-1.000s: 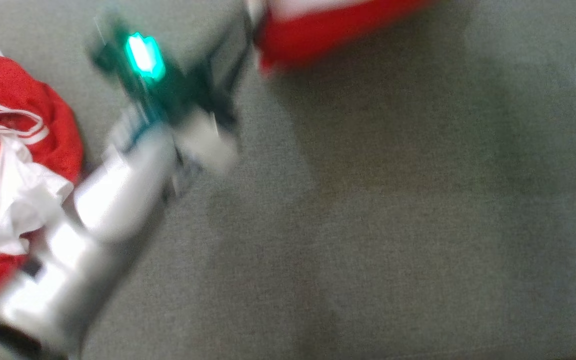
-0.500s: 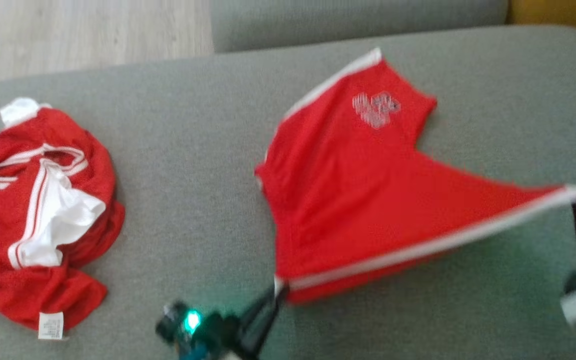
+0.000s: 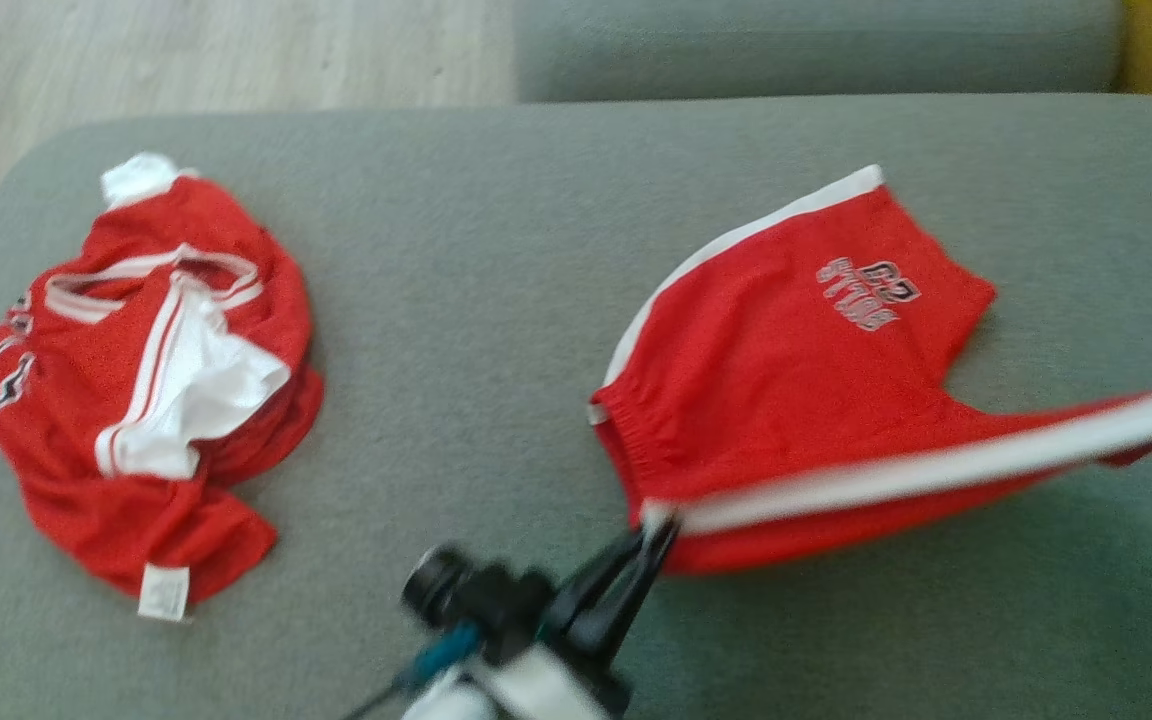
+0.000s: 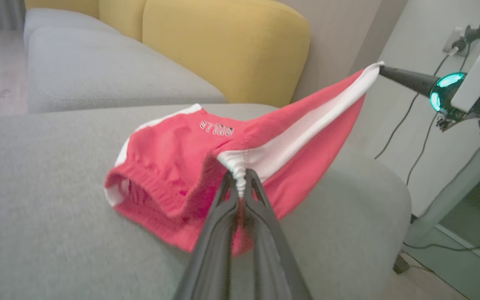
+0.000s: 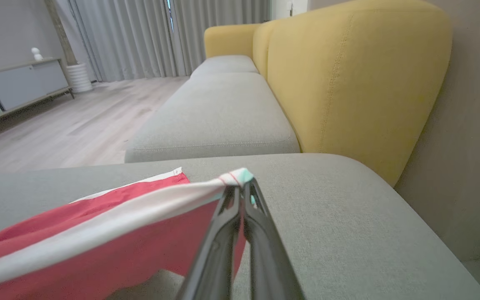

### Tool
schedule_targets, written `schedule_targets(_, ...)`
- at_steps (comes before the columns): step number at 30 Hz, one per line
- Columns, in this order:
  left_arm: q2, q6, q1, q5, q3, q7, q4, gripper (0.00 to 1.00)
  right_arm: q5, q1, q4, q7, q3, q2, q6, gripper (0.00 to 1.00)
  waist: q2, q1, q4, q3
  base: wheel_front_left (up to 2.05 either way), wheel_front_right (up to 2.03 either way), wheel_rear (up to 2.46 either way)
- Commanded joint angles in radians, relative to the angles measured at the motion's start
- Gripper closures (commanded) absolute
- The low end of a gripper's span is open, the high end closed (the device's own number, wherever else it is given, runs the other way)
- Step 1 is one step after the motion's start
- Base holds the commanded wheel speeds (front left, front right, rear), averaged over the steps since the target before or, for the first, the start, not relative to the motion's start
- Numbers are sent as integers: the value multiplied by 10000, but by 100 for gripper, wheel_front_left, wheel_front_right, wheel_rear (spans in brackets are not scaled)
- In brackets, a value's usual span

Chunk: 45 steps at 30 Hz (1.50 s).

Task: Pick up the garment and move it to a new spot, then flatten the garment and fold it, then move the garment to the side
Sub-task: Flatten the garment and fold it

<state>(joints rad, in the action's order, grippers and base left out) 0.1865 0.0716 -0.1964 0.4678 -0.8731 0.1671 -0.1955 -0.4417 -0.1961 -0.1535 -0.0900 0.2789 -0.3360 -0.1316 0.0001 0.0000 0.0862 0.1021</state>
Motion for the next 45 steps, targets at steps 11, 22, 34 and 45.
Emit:
schedule_targets(11,-1211,103,-2978,842,716,219,-1846,100,341,3652,1806,-667,-1731,-1703,9,100,-1,0,1125,1252,0,0,0)
schedule_targets(22,-1358,22,-4340,1794,171,481,-3025,100,-6,6556,4189,-1098,-3851,-2631,9,100,-1,0,1560,2038,0,0,0)
schedule_targets(34,-1361,-629,-5335,2667,-750,907,-3619,0,-462,8725,6560,105,-5534,-2452,9,0,-1,0,1676,2424,0,0,0)
schedule_targets(45,-1362,-2514,-3802,759,680,944,-1478,0,-1723,7791,7537,826,-5625,-3297,9,0,-1,0,1999,2234,0,0,0)
